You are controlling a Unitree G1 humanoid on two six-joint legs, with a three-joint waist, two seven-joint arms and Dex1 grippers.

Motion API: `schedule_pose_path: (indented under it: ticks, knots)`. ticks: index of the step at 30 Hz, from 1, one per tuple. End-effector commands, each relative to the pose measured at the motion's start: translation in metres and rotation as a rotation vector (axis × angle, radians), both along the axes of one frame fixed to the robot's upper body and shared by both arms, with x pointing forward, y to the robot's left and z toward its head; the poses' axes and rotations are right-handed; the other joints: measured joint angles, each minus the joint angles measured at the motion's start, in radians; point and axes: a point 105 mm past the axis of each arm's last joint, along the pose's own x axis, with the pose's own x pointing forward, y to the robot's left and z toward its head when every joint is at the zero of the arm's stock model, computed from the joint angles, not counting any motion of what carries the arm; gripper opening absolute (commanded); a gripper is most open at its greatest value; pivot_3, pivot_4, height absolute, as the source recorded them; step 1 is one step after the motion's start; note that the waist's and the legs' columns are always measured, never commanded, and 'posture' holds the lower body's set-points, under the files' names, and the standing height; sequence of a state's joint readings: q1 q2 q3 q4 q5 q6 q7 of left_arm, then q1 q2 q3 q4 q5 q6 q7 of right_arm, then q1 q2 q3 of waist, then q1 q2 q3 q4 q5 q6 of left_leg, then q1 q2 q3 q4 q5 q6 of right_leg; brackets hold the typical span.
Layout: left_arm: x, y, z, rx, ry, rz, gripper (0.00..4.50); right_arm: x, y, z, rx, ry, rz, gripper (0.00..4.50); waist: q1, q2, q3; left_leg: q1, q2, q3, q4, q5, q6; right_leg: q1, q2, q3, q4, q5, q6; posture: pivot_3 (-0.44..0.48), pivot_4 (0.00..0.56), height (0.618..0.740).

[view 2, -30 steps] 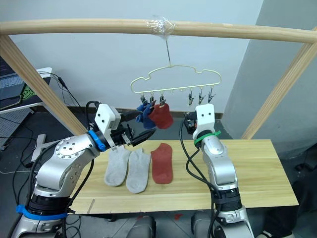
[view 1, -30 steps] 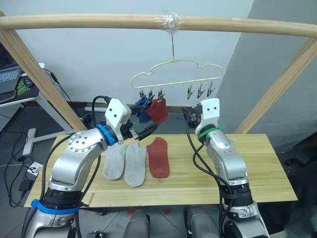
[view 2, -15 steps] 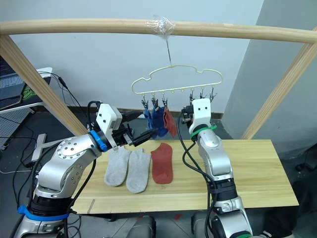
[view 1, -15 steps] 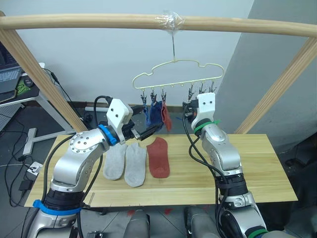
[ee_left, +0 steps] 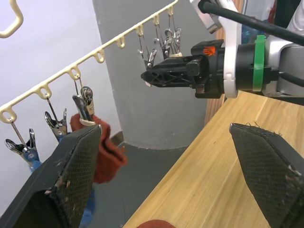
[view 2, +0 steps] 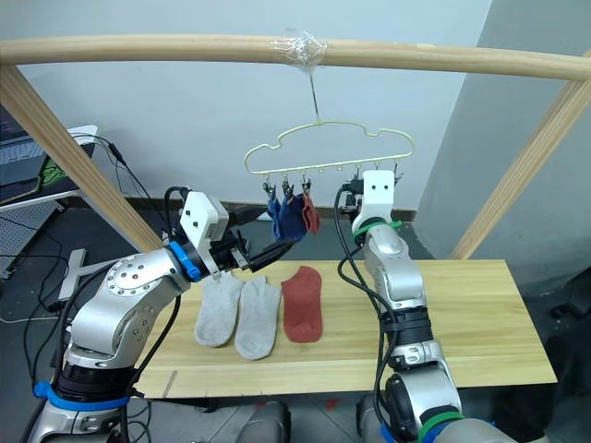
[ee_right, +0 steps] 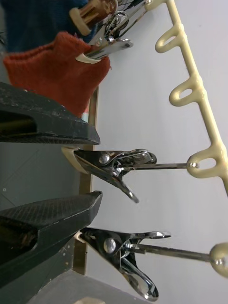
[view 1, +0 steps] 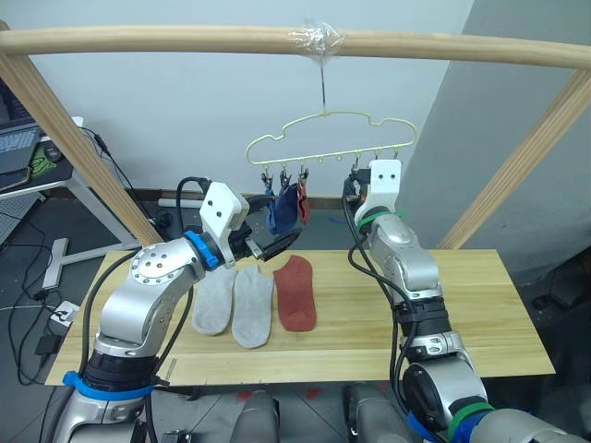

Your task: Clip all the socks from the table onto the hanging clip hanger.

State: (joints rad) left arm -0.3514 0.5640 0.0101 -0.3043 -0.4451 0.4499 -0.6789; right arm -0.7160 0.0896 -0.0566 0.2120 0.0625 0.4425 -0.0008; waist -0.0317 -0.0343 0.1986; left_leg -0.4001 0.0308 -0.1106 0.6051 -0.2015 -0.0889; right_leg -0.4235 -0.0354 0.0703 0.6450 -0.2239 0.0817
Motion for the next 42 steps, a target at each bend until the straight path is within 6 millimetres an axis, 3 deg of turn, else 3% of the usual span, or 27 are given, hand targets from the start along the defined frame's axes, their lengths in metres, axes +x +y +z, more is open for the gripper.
schedule_pose_path:
  ticks: [1, 13, 30, 42]
  knots:
    - [-0.003, 0.002, 0.013, -0.014, -0.048, 0.003, 4.5, -0.003, 0.013, 0.026, 0.022, -0.094, 0.042, 1.59, 0.0, 0.0, 0.0, 0.0, 0.0, 0.0, 0.0, 0.0, 0.0, 0.0, 0.0, 0.0, 0.0, 0.0, 0.0, 0.092, 0.138, 0.74]
    - [0.0, 0.0, 0.018, -0.015, -0.065, 0.0, 4.5, 0.006, 0.012, 0.031, 0.007, -0.112, 0.031, 1.59, 0.0, 0.0, 0.0, 0.0, 0.0, 0.0, 0.0, 0.0, 0.0, 0.0, 0.0, 0.0, 0.0, 0.0, 0.0, 0.092, 0.137, 0.74]
    - [0.001, 0.0, 0.021, -0.017, -0.081, 0.002, 4.5, 0.013, -0.003, 0.02, -0.024, -0.056, -0.06, 1.59, 0.0, 0.0, 0.0, 0.0, 0.0, 0.0, 0.0, 0.0, 0.0, 0.0, 0.0, 0.0, 0.0, 0.001, 0.0, 0.095, 0.139, 0.74]
    - [0.001, -0.002, 0.023, -0.023, -0.086, -0.004, 4.5, 0.014, 0.006, 0.026, -0.018, -0.079, -0.032, 1.59, 0.0, 0.0, 0.0, 0.0, 0.0, 0.0, 0.0, 0.0, 0.0, 0.0, 0.0, 0.0, 0.0, 0.003, -0.003, 0.09, 0.149, 0.74]
